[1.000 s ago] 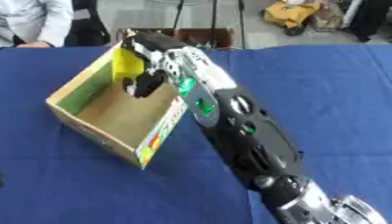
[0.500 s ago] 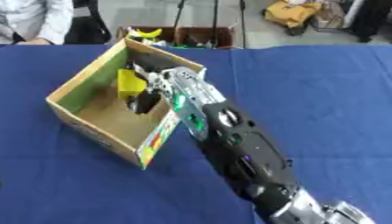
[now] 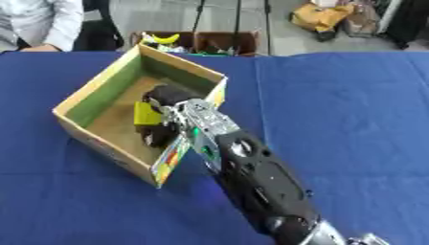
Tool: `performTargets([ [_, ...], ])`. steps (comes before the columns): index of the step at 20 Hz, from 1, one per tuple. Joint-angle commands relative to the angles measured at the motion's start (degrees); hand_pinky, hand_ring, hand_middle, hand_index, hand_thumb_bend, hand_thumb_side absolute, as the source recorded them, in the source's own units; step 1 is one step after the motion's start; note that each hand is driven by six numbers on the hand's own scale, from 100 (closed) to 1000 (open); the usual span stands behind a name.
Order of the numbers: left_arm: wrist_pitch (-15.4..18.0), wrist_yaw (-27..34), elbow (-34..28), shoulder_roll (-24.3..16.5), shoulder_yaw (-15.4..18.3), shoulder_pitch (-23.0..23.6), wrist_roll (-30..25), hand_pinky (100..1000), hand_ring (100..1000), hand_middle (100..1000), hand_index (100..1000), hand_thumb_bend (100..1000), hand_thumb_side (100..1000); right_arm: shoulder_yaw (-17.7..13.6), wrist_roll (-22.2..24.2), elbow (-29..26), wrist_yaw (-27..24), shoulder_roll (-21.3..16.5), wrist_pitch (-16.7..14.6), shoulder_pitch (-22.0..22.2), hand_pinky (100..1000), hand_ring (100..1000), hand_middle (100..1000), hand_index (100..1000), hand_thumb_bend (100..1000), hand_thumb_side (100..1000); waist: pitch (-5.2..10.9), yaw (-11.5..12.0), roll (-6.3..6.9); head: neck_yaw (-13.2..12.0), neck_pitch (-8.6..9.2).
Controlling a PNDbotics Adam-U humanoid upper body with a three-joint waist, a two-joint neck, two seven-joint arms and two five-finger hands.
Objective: Pick up objects on the table and place them in the box.
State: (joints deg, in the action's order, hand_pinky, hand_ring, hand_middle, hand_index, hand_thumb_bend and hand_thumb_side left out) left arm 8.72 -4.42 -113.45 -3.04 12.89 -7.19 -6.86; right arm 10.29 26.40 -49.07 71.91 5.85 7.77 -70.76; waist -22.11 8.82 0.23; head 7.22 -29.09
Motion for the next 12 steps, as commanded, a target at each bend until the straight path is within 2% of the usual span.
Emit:
performTargets([
  [1, 0.18, 0.17, -1.14, -0.79, -0.14, -0.32, -0.19, 375, 429, 527, 855, 100, 982, 0.09, 0.29, -0.63, 1.21, 0.25, -1.35, -1.12, 776, 797, 790, 836, 517, 416, 1.13, 0.14, 0.4, 0.15, 0.83],
  [3, 0.13, 0.16, -1.14, -0.81, -0.14, -0.31, -0.22, 375, 429, 527, 855, 100, 982, 0.4, -0.07, -1.2, 2.64, -0.08, -2.25, -1.47, 796, 838, 826, 850, 590, 521, 1.19, 0.04, 0.36, 0.13, 0.81],
  [4, 0.11, 0.15, -1.14, -0.82, -0.14, -0.3, -0.24, 375, 429, 527, 855, 100, 982, 0.55, -0.59, -1.59, 3.61, -0.27, -2.67, -1.61, 799, 846, 835, 857, 605, 541, 1.22, -0.01, 0.36, 0.09, 0.82],
  [12, -0.15, 0.07, -1.14, -0.89, -0.15, -0.16, -0.45, 375, 429, 528, 855, 100, 983, 0.51, -2.62, -3.2, 8.58, -1.29, -3.52, -2.6, 804, 877, 869, 896, 685, 589, 1.53, -0.33, 0.38, -0.15, 0.72],
])
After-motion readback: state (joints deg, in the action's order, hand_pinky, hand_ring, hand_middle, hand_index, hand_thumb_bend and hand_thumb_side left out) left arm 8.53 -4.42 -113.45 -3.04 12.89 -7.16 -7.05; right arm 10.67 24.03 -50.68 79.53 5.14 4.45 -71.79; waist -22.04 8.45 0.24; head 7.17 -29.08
